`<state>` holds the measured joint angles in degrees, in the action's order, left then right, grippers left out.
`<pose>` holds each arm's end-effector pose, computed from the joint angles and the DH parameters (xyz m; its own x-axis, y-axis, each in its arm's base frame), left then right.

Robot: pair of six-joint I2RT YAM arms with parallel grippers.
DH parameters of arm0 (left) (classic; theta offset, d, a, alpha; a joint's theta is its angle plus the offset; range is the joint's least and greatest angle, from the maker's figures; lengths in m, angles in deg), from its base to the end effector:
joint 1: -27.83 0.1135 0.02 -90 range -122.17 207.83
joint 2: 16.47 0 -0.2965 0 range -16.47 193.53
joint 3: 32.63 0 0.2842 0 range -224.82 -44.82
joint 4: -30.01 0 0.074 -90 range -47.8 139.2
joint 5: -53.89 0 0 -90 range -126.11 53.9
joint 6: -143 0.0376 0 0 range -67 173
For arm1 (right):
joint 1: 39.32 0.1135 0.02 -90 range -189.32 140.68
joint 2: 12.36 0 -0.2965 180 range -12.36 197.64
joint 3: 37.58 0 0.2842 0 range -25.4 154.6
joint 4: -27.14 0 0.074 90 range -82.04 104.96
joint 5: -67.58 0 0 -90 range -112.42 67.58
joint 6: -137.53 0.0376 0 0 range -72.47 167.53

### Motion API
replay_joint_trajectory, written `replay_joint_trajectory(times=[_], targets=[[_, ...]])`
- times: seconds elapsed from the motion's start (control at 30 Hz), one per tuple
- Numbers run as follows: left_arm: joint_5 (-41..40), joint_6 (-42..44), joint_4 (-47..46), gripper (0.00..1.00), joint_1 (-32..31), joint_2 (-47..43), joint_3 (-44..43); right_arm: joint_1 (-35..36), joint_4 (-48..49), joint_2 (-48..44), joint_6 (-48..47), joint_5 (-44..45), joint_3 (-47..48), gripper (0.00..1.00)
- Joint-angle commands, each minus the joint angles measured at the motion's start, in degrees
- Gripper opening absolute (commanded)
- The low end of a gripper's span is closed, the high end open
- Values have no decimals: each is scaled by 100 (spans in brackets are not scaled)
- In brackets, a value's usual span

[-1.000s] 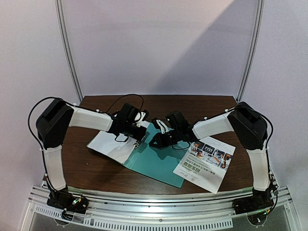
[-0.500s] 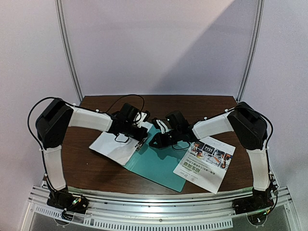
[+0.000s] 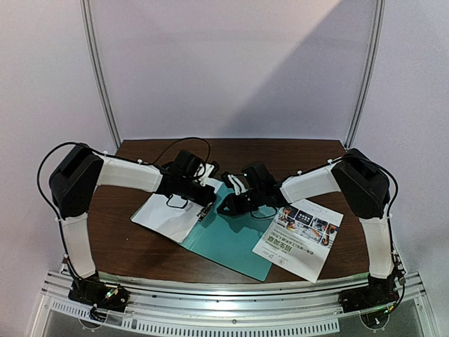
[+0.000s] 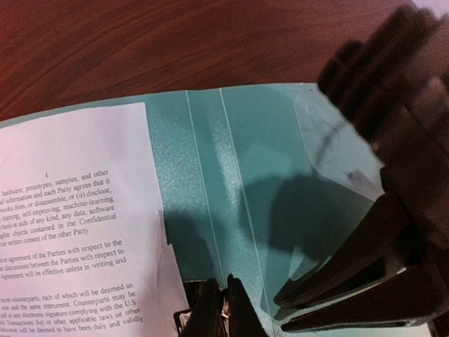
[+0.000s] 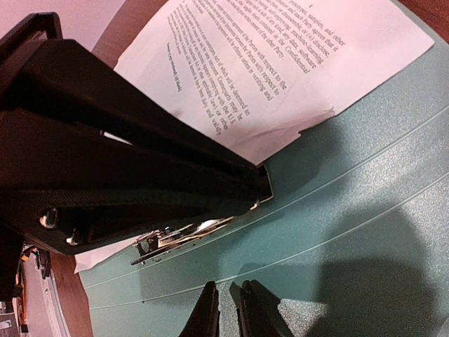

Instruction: Put the files into the folder

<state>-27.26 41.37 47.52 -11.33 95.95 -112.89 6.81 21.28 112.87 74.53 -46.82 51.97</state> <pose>0.3419 -0.2859 0.1516 -0.7203 0.3297 -0.6103 0.5676 0.7859 -0.2453 0.3373 0.3733 0.1182 -0.8048 -0.2406 -0.5425 -0.5673 0.5808 0.5839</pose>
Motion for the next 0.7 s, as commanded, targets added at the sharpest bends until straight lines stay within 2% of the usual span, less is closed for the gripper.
replay_joint_trajectory(times=[0.0,0.23,0.5,0.67], targets=[[111,-21,838,6,-123,182,217,30,-503,261,42,149,-55,11],[-113,0,900,0,-110,291,234,21,-501,265,44,146,-55,11],[-537,1,1070,0,-97,472,190,27,-510,296,35,137,-81,11],[-467,-40,964,0,-21,370,308,27,-546,350,34,171,-49,11]])
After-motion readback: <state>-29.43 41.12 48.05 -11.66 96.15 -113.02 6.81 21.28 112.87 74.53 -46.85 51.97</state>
